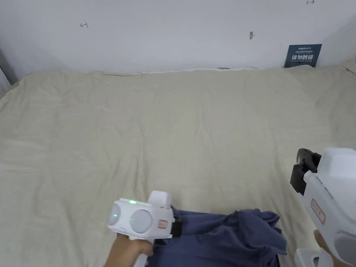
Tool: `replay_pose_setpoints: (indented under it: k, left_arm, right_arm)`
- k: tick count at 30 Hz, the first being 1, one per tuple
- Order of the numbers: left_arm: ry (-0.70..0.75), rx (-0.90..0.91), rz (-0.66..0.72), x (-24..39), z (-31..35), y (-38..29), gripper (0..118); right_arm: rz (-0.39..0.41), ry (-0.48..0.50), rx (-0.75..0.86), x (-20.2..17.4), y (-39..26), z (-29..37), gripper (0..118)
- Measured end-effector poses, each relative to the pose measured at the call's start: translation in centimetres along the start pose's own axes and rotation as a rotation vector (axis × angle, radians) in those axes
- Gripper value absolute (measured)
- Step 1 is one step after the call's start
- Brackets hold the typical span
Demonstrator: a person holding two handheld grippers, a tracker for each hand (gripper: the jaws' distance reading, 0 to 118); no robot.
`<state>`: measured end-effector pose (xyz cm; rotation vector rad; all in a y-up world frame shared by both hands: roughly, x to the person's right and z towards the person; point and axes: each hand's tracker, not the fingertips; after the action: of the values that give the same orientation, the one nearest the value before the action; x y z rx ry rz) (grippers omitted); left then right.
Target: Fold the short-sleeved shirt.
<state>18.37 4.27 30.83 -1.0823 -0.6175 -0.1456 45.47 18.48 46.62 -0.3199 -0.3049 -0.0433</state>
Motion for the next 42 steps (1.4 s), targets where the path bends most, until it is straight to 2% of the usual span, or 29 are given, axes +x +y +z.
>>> replay_pose_setpoints:
  k: [3,7,8,9,11,12,16,19,21,22,23,24,26,28,29,33,37,42]
  left_arm:
    - [0.037,-0.068,-0.059,2.3,-2.1,-0.9,10]
    - [0.062,-0.054,-0.048,3.4,-1.6,-1.0,12]
    - [0.041,-0.041,-0.034,3.2,-1.1,-0.7,24]
    - [-0.02,-0.02,0.0,2.9,-0.2,-0.5,46]
    - [-0.09,0.042,0.047,2.7,1.6,-0.2,104]
    - [-0.099,0.089,0.068,2.4,2.2,-0.3,116]
    - [-0.1,0.277,0.097,0.8,6.8,0.1,117]
    - [0.0,0.43,0.109,-0.9,10.7,-0.4,117]
    - [0.093,0.515,0.092,-2.4,11.9,-1.0,114]
    - [0.152,0.543,0.099,-3.2,12.4,-1.3,107]
    - [0.195,0.554,0.109,-3.9,12.6,-1.6,88]
    - [0.229,0.566,0.12,-4.8,12.7,-2.0,64]
    - [0.277,0.552,0.125,-6.3,12.0,-2.5,1]
    - [0.313,0.471,0.111,-7.7,10.5,-3.2,0]
    - [0.265,0.461,0.115,-7.9,9.0,-3.3,0]
    - [0.272,0.36,0.059,-7.2,5.0,-4.6,0]
    - [0.227,0.296,0.036,-4.7,1.9,-5.2,0]
    - [0.143,0.18,-0.07,0.5,-1.9,-5.8,0]
  right_arm:
    - [-0.005,-0.009,-0.004,0.7,-0.2,0.2,2]
    - [-0.004,-0.018,-0.008,1.3,-0.4,0.3,2]
    - [-0.005,-0.02,-0.008,1.3,-0.4,0.3,2]
    - [-0.007,-0.021,-0.008,1.4,-0.3,0.3,2]
    - [-0.015,-0.018,-0.006,1.3,-0.2,0.3,2]
    - [-0.016,-0.018,-0.004,1.3,-0.2,0.3,2]
    - [-0.023,-0.019,0.006,1.0,0.1,0.5,2]
    - [-0.026,-0.013,0.008,0.8,0.2,0.6,2]
    - [-0.023,-0.011,0.01,0.6,0.2,0.7,2]
    - [-0.023,-0.01,0.012,0.5,0.2,0.7,2]
    - [-0.022,-0.007,0.012,0.4,0.2,0.8,2]
    - [-0.022,-0.004,0.011,0.3,0.2,0.7,2]
    - [-0.021,-0.001,0.01,0.2,0.2,0.7,2]
    - [-0.02,0.004,0.008,0.0,0.1,0.5,2]
    - [-0.021,0.005,0.007,-0.1,0.1,0.5,2]
    - [-0.021,0.01,0.0,-0.2,-0.1,0.4,2]
    - [-0.02,0.004,-0.009,0.2,-0.2,0.6,2]
    - [-0.016,-0.021,-0.015,1.4,-0.4,0.8,2]
